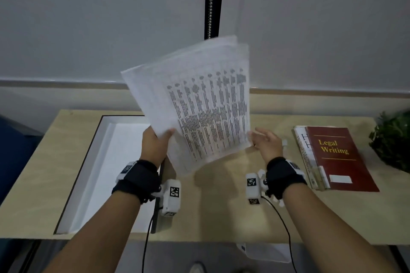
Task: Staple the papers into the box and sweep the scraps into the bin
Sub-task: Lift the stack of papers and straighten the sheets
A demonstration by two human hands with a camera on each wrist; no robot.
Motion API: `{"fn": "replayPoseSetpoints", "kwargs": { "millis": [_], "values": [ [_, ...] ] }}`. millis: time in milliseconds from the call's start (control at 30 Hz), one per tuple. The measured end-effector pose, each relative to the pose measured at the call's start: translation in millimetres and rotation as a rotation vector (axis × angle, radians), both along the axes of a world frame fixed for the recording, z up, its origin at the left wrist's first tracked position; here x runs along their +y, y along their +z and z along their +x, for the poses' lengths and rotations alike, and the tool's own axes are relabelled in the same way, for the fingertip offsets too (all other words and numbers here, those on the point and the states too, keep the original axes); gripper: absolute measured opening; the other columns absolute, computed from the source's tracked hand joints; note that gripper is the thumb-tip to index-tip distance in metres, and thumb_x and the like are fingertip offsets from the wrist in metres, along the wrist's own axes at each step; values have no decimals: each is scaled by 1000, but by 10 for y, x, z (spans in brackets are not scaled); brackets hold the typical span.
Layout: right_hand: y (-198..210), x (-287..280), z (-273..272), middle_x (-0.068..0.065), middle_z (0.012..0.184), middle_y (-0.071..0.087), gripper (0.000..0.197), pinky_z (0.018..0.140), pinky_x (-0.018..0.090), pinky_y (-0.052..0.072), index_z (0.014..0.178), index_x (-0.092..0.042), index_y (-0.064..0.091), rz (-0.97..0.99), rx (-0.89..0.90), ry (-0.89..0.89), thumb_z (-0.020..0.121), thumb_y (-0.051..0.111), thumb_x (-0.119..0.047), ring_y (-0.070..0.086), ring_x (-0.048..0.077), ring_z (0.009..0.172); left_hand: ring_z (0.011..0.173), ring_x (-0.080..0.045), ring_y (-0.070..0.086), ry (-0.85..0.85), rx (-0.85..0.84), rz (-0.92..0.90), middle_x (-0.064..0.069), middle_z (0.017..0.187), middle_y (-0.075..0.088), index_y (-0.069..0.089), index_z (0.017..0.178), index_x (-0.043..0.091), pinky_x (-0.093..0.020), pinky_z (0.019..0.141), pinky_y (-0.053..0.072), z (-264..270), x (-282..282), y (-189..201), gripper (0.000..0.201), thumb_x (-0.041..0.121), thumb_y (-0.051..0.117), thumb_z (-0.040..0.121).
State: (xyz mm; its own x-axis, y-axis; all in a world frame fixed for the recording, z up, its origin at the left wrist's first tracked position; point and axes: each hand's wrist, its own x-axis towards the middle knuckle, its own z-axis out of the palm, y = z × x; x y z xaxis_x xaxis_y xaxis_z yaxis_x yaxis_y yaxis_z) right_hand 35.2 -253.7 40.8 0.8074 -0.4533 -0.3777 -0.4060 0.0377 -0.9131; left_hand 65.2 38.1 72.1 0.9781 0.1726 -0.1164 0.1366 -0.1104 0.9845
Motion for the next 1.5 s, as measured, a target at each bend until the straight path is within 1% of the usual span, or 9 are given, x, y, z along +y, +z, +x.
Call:
{"fn": "replayPoseSetpoints", "kwargs": {
  "millis": [100,233,566,700,833,1033,1200,1333,1500],
  "values": [
    [-45,87,-181,6,130,61,66,98,45,43,129,-17,54,346,109,2,72,76,-43,58,23,116,89,-25,63,113,55,-214,-13,97,67,64,102,3,-38,82,50,-67,-62,-85,18,9,65,86],
    [32,349,-209,13,126,64,29,99,49,48,117,-16,61,621,45,123,89,62,-23,60,31,115,78,-27,62,132,182,-473,-10,82,66,66,91,3,-35,73,49,-243,-266,-173,8,10,65,86],
    [291,-122,-126,14,126,63,36,94,42,50,124,-1,58,219,50,163,89,59,3,64,29,105,106,-32,60,124,310,-668,-20,125,62,62,117,-2,-45,94,47,-318,114,-170,33,15,59,89],
    [433,-403,-103,9,127,64,40,96,37,51,126,-5,59,107,22,248,87,62,0,66,22,111,105,-27,66,-127,279,-525,-12,121,67,62,122,11,-40,89,52,-138,469,-41,37,30,51,92],
    [610,-385,-47,-4,113,65,36,61,7,53,124,-8,59,0,-32,290,89,59,0,68,-1,82,94,-23,71,-332,263,-227,-9,114,71,63,118,9,-37,85,56,118,467,87,37,20,67,83],
    [545,-218,94,11,122,67,32,97,38,50,121,-4,63,-177,-198,139,89,62,-6,65,23,108,82,-22,66,-211,-18,128,-11,96,71,68,97,10,-31,72,54,210,170,103,16,10,70,81],
    [198,-91,-15,4,106,67,28,64,2,51,116,1,64,-260,-207,87,90,61,-8,65,13,86,70,-21,57,-129,7,153,-11,80,66,64,83,6,-23,55,51,51,73,-157,3,9,65,84],
    [-130,-109,-38,17,103,71,36,68,25,54,108,0,64,-178,-19,54,82,72,-23,67,26,83,70,-22,58,-154,152,184,-2,73,63,59,68,21,-34,70,50,-77,70,-357,23,5,66,84],
    [29,-92,22,10,95,70,25,87,43,56,111,-1,67,-168,-75,80,88,64,-11,68,30,94,70,-19,59,-177,139,227,-4,76,65,58,70,24,-20,64,53,-28,28,-310,23,7,65,83]
  ]
}}
